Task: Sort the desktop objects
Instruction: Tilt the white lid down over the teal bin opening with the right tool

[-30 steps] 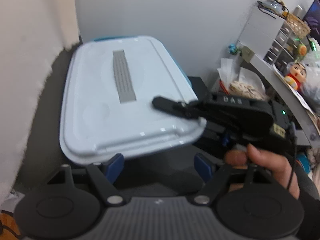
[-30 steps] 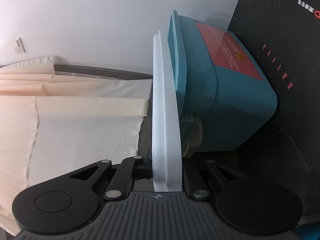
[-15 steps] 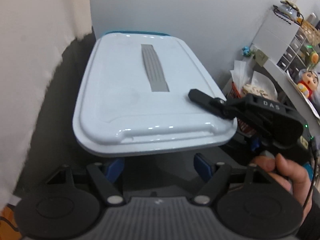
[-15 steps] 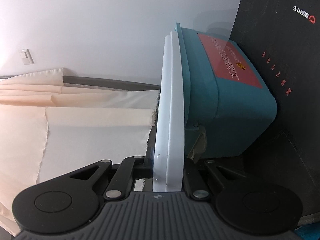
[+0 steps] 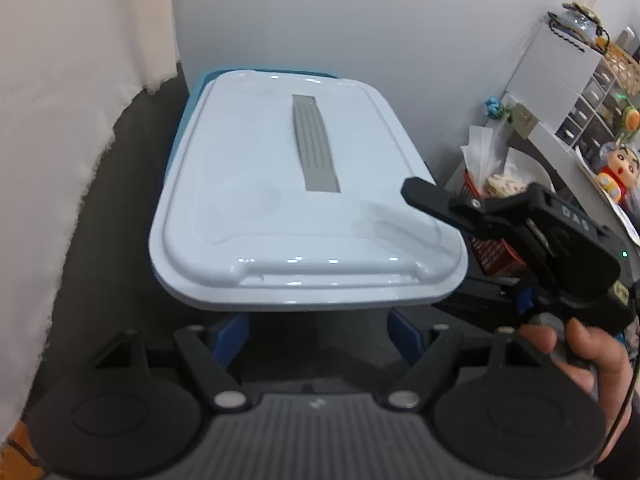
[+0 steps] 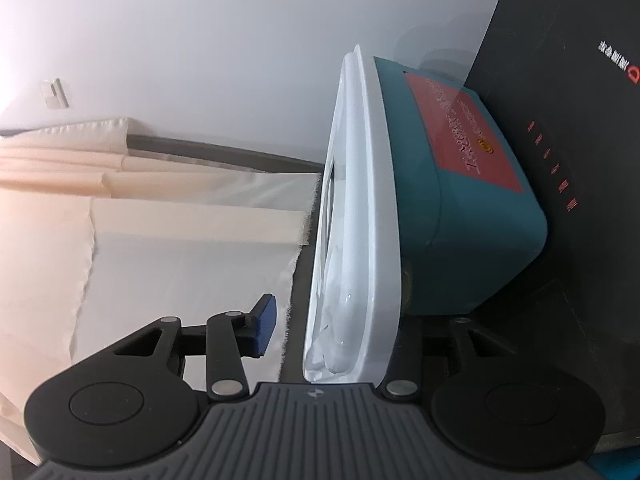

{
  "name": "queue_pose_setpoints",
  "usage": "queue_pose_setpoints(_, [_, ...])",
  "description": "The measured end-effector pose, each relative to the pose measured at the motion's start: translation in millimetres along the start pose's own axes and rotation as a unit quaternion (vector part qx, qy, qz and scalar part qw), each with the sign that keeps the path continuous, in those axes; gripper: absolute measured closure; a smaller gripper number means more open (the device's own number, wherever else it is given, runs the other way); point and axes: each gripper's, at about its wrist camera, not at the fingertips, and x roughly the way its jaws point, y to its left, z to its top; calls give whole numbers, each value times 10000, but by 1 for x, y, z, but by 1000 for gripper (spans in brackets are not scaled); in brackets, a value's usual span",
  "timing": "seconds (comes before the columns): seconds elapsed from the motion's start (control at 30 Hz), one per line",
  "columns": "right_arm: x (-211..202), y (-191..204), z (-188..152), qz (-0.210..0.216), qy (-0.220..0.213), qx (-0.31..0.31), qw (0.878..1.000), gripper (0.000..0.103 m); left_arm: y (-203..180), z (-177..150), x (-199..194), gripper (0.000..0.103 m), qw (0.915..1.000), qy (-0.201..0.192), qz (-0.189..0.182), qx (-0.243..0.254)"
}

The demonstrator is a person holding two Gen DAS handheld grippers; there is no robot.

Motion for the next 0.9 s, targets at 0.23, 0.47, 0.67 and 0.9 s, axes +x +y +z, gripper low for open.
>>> queue_pose_setpoints(0.23, [-4, 8, 4, -358, 72, -312, 9988, 50, -2, 0, 2, 24, 10000, -5, 31, 2])
queue_pose_setpoints(0.47, [3, 17, 7, -474, 250, -643, 9965, 82, 1, -11, -3, 24, 9997, 199, -130, 67])
queue_pose_setpoints(0.67, [11, 14, 5, -443, 328, -575, 9968, 82, -13, -13, 4, 24, 9990, 301, -217, 257])
queue_pose_setpoints(0.9, [17, 9, 3, -590, 494, -488, 9958, 63, -18, -11, 10, 24, 9987, 349, -198, 311])
